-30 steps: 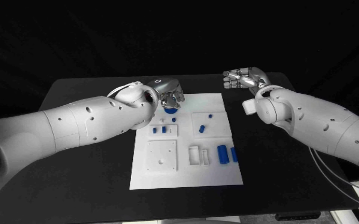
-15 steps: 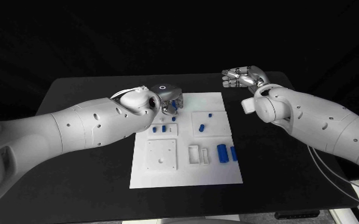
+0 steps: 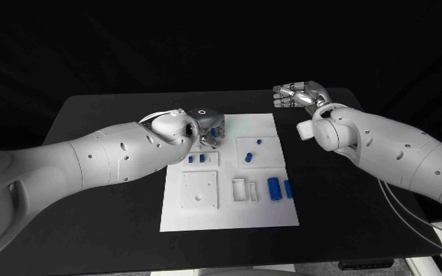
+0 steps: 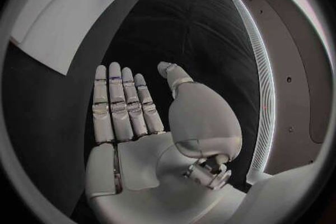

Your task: Assemble the parts on the task board

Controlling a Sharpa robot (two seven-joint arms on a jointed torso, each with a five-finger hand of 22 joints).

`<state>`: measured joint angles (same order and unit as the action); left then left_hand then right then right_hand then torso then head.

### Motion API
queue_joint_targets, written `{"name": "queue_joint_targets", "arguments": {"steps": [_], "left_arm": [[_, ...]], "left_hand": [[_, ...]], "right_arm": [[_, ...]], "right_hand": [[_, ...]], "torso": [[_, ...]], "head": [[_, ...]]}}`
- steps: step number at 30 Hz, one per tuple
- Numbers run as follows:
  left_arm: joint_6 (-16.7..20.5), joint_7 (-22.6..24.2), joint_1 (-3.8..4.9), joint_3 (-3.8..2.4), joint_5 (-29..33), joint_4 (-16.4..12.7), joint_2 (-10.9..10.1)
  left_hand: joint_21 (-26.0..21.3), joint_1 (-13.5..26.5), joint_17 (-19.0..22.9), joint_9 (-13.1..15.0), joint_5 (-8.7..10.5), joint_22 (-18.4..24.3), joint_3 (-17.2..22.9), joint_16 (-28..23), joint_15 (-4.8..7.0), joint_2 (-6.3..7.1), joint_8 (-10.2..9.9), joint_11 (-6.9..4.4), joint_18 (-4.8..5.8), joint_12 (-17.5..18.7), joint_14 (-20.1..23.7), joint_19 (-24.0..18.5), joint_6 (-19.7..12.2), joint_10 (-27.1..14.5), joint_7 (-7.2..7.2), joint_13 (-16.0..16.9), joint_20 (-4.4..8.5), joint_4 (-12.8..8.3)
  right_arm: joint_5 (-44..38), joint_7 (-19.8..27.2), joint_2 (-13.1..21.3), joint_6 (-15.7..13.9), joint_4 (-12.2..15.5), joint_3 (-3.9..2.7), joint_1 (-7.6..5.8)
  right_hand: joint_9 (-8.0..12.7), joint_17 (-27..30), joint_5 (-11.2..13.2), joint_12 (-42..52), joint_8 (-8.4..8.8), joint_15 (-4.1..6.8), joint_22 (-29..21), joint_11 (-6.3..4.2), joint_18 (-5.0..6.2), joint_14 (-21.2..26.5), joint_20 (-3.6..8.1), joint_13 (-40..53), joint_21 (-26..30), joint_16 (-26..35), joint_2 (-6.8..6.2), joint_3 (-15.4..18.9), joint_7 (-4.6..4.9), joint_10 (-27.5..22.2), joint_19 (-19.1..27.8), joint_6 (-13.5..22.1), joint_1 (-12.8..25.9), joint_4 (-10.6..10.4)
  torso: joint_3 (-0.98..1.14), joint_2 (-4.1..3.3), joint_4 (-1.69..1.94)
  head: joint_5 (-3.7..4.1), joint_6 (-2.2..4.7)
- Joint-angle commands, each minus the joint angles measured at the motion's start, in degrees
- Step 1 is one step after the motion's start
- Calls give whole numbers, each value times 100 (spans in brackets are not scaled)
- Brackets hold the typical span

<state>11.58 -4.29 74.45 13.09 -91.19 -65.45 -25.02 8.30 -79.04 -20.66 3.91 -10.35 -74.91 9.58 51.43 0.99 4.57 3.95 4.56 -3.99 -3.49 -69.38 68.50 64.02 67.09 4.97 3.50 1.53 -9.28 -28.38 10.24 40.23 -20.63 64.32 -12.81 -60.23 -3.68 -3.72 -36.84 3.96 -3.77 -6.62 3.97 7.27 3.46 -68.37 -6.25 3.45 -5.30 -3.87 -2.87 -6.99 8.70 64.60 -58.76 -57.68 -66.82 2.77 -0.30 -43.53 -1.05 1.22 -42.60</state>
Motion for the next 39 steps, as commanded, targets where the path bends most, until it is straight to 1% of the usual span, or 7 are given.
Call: {"name": "queue_joint_targets", "arguments": {"steps": [1,6,11,15,22,28,39], "left_arm": [[-145,9,-12,-1,-73,23,21],[-200,29,-38,0,-57,54,19],[-231,42,-67,0,-27,64,12],[-246,39,-85,0,-12,82,7],[-208,43,-120,-1,5,145,-6],[-189,95,-148,-1,57,219,6],[-69,203,-212,-2,182,295,33]], "left_hand": [[-31,-44,6,-6,-3,-111,-7,16,-39,-2,-36,4,-26,12,1,43,-40,-33,8,-8,14,39],[-38,-25,-1,-8,-4,-116,1,43,-34,-8,-35,-4,-29,12,-25,76,-63,-14,11,-8,17,61],[-37,-9,-15,-8,-4,-121,13,83,-30,-11,-36,-10,-29,12,-40,106,-64,2,2,-8,22,76],[-38,-1,-19,-7,-5,-120,20,96,-33,-16,-34,-7,-29,12,-35,113,-60,-3,1,-8,21,85],[-11,-9,-29,-10,-24,-132,113,144,-30,-64,-35,-12,-49,13,-56,142,-40,39,24,-9,25,99],[102,-29,-44,-17,-37,-144,298,191,11,-152,-35,-53,-41,15,-62,114,173,125,27,-11,62,102],[393,-12,-89,-24,-29,-140,425,299,41,-176,-40,-91,-33,14,-118,60,101,227,23,-11,96,128]], "right_arm": [[4,60,-4,91,17,-3,2],[4,59,-5,87,22,-3,2],[4,60,-11,88,21,-3,2],[4,61,-15,89,17,-3,2],[4,62,-13,88,20,-3,2],[4,62,-9,86,34,-3,2],[4,63,-10,88,40,-3,2]], "right_hand": [[2,8,-25,-17,19,9,-10,11,70,41,-18,-7,17,28,-4,-46,17,-34,42,28,62,-3],[2,8,-25,-17,19,9,-10,11,70,41,-18,-7,17,28,-4,-46,17,-34,42,28,62,-3],[2,8,-25,-17,19,9,-10,11,70,41,-18,-7,17,28,-4,-46,17,-34,42,28,62,-3],[2,8,-25,-17,19,9,-10,11,70,41,-18,-7,17,28,-4,-46,17,-34,42,28,62,-3],[2,8,-25,-17,19,9,-10,11,70,41,-18,-7,17,28,-4,-46,17,-34,42,28,62,-3],[2,8,-25,-17,19,9,-10,11,70,41,-18,-7,17,28,-4,-46,17,-34,42,28,62,-3],[2,8,-24,-17,20,10,-9,11,71,41,-16,-8,17,28,-5,-62,16,-34,39,27,64,-7]], "torso": [[4,-5,1],[8,1,9],[3,4,13],[3,6,11],[-3,4,12],[1,4,11],[4,6,10]], "head": [[15,-15],[31,-27],[39,-48],[44,-51],[59,-54],[68,-70],[79,-81]]}}
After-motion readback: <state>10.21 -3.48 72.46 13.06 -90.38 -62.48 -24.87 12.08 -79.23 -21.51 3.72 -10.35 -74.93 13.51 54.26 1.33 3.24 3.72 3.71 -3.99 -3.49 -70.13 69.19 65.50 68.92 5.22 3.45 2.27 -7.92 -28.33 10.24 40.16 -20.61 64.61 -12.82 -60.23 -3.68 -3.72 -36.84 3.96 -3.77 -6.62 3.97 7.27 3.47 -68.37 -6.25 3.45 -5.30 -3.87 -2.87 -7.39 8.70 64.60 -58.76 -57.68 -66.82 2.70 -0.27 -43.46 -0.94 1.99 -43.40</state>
